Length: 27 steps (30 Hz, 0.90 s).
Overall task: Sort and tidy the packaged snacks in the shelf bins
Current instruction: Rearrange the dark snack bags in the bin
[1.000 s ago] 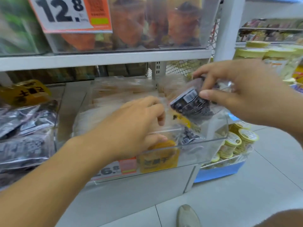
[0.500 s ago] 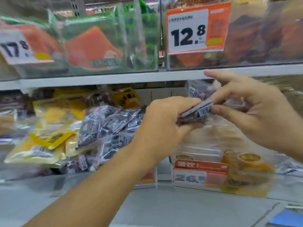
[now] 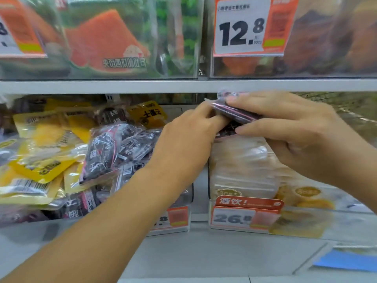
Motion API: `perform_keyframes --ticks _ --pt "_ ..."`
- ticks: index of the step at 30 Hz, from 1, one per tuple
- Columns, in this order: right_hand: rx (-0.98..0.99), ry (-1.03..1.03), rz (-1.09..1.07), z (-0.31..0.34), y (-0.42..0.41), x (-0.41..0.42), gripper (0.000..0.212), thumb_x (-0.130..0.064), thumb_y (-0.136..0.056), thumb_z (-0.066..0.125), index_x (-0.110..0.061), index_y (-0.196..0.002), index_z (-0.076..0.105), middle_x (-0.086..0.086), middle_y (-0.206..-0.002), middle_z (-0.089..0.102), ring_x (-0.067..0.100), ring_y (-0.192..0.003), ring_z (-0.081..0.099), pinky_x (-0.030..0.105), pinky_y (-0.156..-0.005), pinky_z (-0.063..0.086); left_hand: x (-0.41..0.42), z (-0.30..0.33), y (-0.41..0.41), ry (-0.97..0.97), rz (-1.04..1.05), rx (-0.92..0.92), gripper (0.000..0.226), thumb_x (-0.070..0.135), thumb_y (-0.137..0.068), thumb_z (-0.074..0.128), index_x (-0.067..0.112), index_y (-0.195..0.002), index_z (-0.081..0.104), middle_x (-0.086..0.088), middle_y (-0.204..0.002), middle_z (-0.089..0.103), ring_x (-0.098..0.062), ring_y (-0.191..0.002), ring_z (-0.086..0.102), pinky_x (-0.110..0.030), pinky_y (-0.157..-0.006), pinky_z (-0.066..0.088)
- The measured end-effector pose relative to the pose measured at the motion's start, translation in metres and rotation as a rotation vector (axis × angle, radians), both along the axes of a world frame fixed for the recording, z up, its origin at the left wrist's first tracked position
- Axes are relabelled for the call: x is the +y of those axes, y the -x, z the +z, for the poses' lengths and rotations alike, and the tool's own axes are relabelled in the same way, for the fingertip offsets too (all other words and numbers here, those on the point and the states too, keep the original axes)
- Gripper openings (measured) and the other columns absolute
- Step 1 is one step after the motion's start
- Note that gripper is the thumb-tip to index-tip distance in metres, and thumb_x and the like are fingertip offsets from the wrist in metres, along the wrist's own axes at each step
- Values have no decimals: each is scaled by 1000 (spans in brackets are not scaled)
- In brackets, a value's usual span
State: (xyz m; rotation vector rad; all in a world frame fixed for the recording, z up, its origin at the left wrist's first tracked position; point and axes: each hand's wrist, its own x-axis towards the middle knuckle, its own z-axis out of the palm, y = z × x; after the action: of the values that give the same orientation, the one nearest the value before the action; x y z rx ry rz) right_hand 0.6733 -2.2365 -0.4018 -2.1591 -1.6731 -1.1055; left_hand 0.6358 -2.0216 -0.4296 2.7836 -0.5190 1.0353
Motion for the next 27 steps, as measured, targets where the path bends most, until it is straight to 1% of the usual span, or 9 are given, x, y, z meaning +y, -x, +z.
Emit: perform_keyframes --ticks 4,9,11,13,15,18,20,23,27 --pt "254 137 -225 -12 -5 -8 35 -14 -93 57 -28 -124 68 -8 -151 47 24 -129 55 52 -92 54 -3 -4 2 76 21 304 38 11 -92 58 25 -128 62 1 -119 63 -27 -110 59 -46 -90 50" --pt "731 203 -380 -6 -12 -15 67 -34 -93 54 -45 -152 26 -19 -151 41 1 -131 42 29 -112 33 -9 1 20 401 -76 487 23 25 -98 52 16 -116 62 -4 -114 70 -22 -102 62 -44 -90 51" --pt "822 213 -352 -5 -12 -15 76 -43 -90 53 -48 -154 14 -20 -158 31 -1 -139 32 30 -117 28 -16 2 24 418 -75 565 28 38 -101 46 24 -122 56 -2 -131 62 -19 -116 56 -42 -100 46" --pt "877 218 -346 -5 -11 -14 78 -53 -88 50 -50 -154 9 -20 -161 23 -2 -143 25 31 -118 27 -23 0 23 182 13 647 64 62 -99 31 29 -154 29 5 -160 32 -13 -144 32 -38 -118 31" --pt "871 166 -325 -1 -8 -15 69 -53 -93 48 -46 -155 18 -22 -158 30 -5 -139 31 25 -113 29 -26 -3 18 22 71 634 78 68 -97 19 26 -160 5 5 -167 11 -16 -152 13 -41 -124 18" --pt "719 -66 -347 18 -2 -39 43 -51 -98 48 -24 -129 62 -14 -111 69 0 -97 60 20 -88 46 -30 -1 16 61 83 494 82 69 -93 25 22 -160 13 4 -164 19 -22 -150 17 -40 -123 18" --pt "606 -128 -509 32 2 -69 40 -45 -96 54 -10 -92 73 1 -75 70 18 -70 63 31 -70 51 -42 6 23 154 35 310 83 66 -84 36 24 -156 29 4 -160 29 -17 -147 23 -29 -119 18" --pt "611 258 -822 32 5 -102 15 -28 -88 69 -17 -93 77 -13 -67 61 11 -69 61 26 -59 39 -82 16 31 142 -241 141 61 54 -84 50 22 -136 55 6 -133 57 -14 -123 50 -23 -103 35" --pt "884 649 -964 -4 -11 -121 55 -50 -75 81 -18 -116 62 -7 -89 60 18 -84 59 36 -77 53 -128 3 16 -238 -292 224 71 64 -84 47 19 -139 54 -3 -139 56 -25 -127 52 -46 -108 41"
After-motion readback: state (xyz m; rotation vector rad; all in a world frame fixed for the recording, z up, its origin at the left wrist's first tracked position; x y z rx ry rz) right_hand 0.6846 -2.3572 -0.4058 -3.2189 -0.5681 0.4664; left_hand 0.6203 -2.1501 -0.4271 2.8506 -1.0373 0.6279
